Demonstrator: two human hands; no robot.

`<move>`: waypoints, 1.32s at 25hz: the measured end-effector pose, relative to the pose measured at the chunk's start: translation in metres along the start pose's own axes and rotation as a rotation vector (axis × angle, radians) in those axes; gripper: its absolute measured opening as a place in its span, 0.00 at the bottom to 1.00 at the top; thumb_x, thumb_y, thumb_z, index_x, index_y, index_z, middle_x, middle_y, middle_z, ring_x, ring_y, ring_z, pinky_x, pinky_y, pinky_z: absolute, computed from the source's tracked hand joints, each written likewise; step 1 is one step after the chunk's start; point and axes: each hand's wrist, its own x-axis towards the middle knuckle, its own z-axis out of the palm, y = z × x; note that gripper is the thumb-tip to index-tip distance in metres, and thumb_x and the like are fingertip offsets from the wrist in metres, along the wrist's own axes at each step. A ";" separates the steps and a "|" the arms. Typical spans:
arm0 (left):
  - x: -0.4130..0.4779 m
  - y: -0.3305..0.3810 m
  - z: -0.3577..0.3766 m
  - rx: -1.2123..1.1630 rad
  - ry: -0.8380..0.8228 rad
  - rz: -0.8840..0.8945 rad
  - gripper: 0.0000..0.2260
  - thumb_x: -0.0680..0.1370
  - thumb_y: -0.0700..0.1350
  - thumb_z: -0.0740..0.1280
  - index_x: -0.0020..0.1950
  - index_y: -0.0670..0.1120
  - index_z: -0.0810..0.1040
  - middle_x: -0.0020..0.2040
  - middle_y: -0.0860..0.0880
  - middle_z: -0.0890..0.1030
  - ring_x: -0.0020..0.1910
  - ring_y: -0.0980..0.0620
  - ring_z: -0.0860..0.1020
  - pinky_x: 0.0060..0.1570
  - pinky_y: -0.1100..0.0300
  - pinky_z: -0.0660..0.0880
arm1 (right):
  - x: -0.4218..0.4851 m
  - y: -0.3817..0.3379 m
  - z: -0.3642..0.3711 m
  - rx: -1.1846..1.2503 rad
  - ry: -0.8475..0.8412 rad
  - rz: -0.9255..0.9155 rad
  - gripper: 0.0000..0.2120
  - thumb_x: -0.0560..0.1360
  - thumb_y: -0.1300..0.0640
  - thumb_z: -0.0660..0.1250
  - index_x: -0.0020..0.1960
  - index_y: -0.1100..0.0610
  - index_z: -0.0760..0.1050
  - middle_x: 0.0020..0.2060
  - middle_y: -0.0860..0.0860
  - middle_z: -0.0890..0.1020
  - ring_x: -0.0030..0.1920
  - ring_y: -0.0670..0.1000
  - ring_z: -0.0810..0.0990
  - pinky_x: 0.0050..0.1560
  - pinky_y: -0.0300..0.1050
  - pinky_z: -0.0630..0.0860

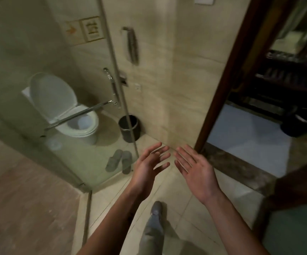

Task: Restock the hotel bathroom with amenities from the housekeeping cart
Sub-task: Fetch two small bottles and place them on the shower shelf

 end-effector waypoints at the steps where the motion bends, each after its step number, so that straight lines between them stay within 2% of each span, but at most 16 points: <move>1: 0.022 -0.003 0.014 0.004 -0.049 -0.033 0.14 0.83 0.39 0.61 0.69 0.44 0.74 0.63 0.44 0.83 0.64 0.44 0.81 0.61 0.47 0.77 | 0.012 -0.014 -0.009 0.020 0.035 -0.035 0.21 0.85 0.52 0.49 0.74 0.54 0.70 0.67 0.53 0.80 0.66 0.50 0.79 0.65 0.48 0.72; 5: 0.107 0.002 0.068 0.034 -0.197 -0.135 0.14 0.83 0.38 0.60 0.69 0.43 0.74 0.63 0.44 0.83 0.63 0.44 0.81 0.59 0.48 0.77 | 0.056 -0.072 -0.023 0.079 0.177 -0.174 0.19 0.85 0.55 0.51 0.72 0.57 0.71 0.66 0.56 0.80 0.66 0.55 0.79 0.64 0.50 0.73; 8: 0.168 0.011 0.114 0.114 -0.307 -0.173 0.14 0.82 0.39 0.61 0.67 0.44 0.76 0.62 0.44 0.84 0.62 0.44 0.81 0.64 0.44 0.75 | 0.085 -0.119 -0.025 0.088 0.272 -0.298 0.19 0.85 0.57 0.51 0.73 0.59 0.70 0.65 0.56 0.81 0.65 0.55 0.80 0.61 0.49 0.75; 10: 0.201 0.014 0.146 0.142 -0.392 -0.220 0.12 0.82 0.40 0.62 0.64 0.46 0.78 0.62 0.43 0.84 0.62 0.44 0.81 0.65 0.45 0.73 | 0.099 -0.145 -0.032 0.112 0.336 -0.364 0.19 0.85 0.56 0.51 0.72 0.58 0.70 0.65 0.56 0.81 0.64 0.55 0.80 0.61 0.49 0.75; 13: 0.229 0.010 0.189 0.176 -0.500 -0.286 0.14 0.82 0.40 0.62 0.68 0.44 0.75 0.63 0.45 0.83 0.60 0.46 0.82 0.64 0.46 0.73 | 0.107 -0.175 -0.050 0.152 0.402 -0.439 0.20 0.85 0.53 0.52 0.72 0.57 0.71 0.66 0.55 0.80 0.64 0.54 0.80 0.62 0.49 0.75; 15: 0.242 0.002 0.213 0.195 -0.546 -0.327 0.15 0.82 0.41 0.63 0.68 0.45 0.75 0.63 0.46 0.84 0.60 0.48 0.82 0.65 0.47 0.73 | 0.112 -0.194 -0.065 0.150 0.452 -0.508 0.24 0.79 0.47 0.62 0.70 0.58 0.72 0.66 0.55 0.79 0.63 0.54 0.80 0.61 0.48 0.76; 17: 0.265 -0.008 0.243 0.224 -0.605 -0.353 0.16 0.80 0.44 0.65 0.68 0.46 0.75 0.63 0.48 0.83 0.62 0.48 0.82 0.66 0.48 0.73 | 0.121 -0.216 -0.092 0.167 0.521 -0.584 0.33 0.69 0.44 0.71 0.69 0.58 0.73 0.66 0.57 0.79 0.64 0.56 0.80 0.60 0.49 0.79; 18: 0.278 -0.013 0.258 0.236 -0.629 -0.363 0.17 0.80 0.45 0.65 0.69 0.47 0.75 0.63 0.49 0.83 0.63 0.48 0.81 0.67 0.48 0.73 | 0.126 -0.226 -0.106 0.201 0.499 -0.603 0.31 0.73 0.46 0.69 0.71 0.60 0.71 0.67 0.58 0.78 0.66 0.58 0.79 0.61 0.49 0.80; 20: 0.303 -0.025 0.287 0.267 -0.696 -0.359 0.16 0.82 0.45 0.63 0.70 0.48 0.74 0.64 0.50 0.83 0.64 0.49 0.81 0.66 0.49 0.73 | 0.137 -0.246 -0.130 0.214 0.446 -0.635 0.23 0.84 0.52 0.56 0.75 0.62 0.66 0.70 0.60 0.75 0.70 0.60 0.75 0.65 0.49 0.78; 23: 0.344 -0.061 0.346 0.310 -0.760 -0.356 0.15 0.84 0.45 0.60 0.71 0.48 0.73 0.65 0.51 0.82 0.64 0.49 0.80 0.62 0.51 0.75 | 0.153 -0.297 -0.178 0.241 0.476 -0.679 0.24 0.81 0.50 0.56 0.74 0.60 0.68 0.68 0.58 0.78 0.68 0.58 0.78 0.66 0.51 0.76; 26: 0.379 -0.092 0.412 0.267 -0.741 -0.384 0.15 0.84 0.44 0.59 0.71 0.46 0.72 0.66 0.47 0.81 0.65 0.45 0.80 0.63 0.49 0.76 | 0.173 -0.362 -0.223 0.244 0.499 -0.696 0.21 0.85 0.53 0.50 0.73 0.61 0.69 0.67 0.58 0.79 0.65 0.58 0.80 0.65 0.52 0.76; 30: 0.426 -0.118 0.502 0.181 -0.672 -0.434 0.17 0.84 0.42 0.57 0.73 0.42 0.71 0.67 0.43 0.81 0.65 0.42 0.80 0.65 0.45 0.75 | 0.200 -0.452 -0.277 0.162 0.541 -0.651 0.18 0.86 0.54 0.51 0.70 0.58 0.71 0.66 0.57 0.79 0.66 0.57 0.79 0.60 0.49 0.79; 33: 0.456 -0.137 0.579 0.192 -0.630 -0.445 0.16 0.84 0.42 0.58 0.72 0.43 0.72 0.66 0.42 0.81 0.64 0.42 0.81 0.64 0.45 0.75 | 0.215 -0.526 -0.310 0.197 0.544 -0.537 0.20 0.86 0.50 0.49 0.70 0.56 0.72 0.66 0.55 0.80 0.64 0.54 0.80 0.60 0.48 0.75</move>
